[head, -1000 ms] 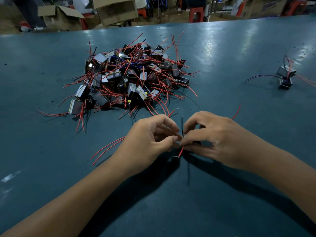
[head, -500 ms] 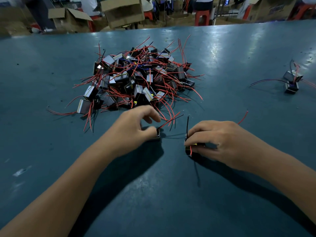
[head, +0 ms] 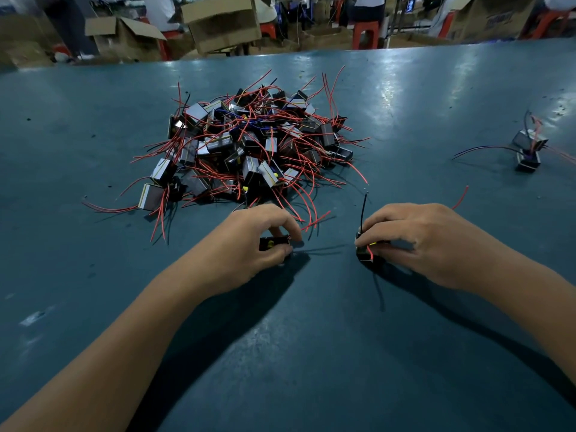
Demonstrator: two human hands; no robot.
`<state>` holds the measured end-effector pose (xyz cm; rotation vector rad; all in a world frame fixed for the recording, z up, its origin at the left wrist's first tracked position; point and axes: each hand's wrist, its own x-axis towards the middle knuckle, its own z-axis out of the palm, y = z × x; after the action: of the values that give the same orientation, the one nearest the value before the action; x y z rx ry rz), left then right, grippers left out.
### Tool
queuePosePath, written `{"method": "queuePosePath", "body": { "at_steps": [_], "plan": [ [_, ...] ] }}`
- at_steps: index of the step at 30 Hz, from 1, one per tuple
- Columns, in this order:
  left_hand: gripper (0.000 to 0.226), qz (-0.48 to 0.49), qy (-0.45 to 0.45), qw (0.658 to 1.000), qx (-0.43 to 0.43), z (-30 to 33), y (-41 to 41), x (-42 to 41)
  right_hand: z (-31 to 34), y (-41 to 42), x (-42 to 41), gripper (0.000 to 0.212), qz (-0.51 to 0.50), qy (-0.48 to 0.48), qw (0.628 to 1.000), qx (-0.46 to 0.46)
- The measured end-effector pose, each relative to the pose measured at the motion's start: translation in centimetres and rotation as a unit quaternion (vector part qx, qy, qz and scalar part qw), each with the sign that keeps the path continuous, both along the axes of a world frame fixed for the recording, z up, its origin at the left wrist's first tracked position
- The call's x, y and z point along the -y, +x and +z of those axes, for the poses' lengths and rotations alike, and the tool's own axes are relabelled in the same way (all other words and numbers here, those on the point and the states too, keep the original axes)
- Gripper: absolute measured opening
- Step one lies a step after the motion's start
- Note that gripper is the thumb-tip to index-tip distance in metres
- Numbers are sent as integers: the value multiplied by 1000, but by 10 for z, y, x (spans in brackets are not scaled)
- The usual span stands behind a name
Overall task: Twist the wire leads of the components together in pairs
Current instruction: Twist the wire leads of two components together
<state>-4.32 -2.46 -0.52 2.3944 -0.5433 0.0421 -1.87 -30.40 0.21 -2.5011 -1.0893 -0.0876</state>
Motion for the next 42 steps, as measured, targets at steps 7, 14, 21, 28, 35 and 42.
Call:
{"method": "queuePosePath", "body": {
  "at_steps": [7,14,21,28,35,42],
  "plan": [
    [26,3,-14,1000,-14,2,-2,2,-4,3,1,19,-13,-5,1000,11],
    [22,0,13,1000,1,-1,1,-1,-11,1,-5,31,-70,47,996,11],
    [11,10,29,997,75,-4,1,5,-13,-4,-12,13,-93,71,992,43],
    [13,4,39,992,120,-6,0,13,-9,-9,-16,9,-91,114,989,20],
    [5,25,18,992,120,-7,-2,17,-11,-19,-23,12,-137,197,970,-29],
    [5,27,-76,993,86,-7,-4,17,-11,-18,-25,11,-145,255,953,-75]
  ]
}}
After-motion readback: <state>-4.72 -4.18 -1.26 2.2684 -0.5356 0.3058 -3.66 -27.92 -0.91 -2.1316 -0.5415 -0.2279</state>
